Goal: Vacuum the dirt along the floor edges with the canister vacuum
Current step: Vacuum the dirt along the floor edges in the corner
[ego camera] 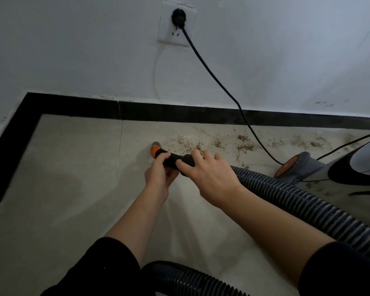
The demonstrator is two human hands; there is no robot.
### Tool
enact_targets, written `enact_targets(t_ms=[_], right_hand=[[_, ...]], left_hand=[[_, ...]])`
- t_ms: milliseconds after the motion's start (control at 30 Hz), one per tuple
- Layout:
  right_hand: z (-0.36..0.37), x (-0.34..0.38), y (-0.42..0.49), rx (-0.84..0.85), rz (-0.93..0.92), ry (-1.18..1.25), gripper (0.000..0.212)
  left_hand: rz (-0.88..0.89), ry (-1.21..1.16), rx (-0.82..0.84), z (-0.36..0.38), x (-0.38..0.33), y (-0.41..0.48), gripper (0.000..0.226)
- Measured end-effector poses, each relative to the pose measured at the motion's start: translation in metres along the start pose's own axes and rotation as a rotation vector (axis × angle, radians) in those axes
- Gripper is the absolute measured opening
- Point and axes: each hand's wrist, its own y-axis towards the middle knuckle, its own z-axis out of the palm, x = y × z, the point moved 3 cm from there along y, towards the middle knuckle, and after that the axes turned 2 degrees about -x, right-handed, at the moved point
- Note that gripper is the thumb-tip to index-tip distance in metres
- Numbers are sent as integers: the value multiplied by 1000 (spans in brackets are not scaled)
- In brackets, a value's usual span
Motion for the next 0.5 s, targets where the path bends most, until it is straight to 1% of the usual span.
enact_targets(t_ms=[100, 233, 500], right_hand=[[2, -6, -6, 3, 17, -24, 70], [3, -14, -15, 3, 27, -18, 68], [7, -30, -33, 20, 63, -25, 67]], left_hand=[[-10, 4, 18, 8, 7, -3, 19], [-17, 17, 26, 16, 16, -5, 22], [-47, 38, 58, 34, 35, -10, 18]])
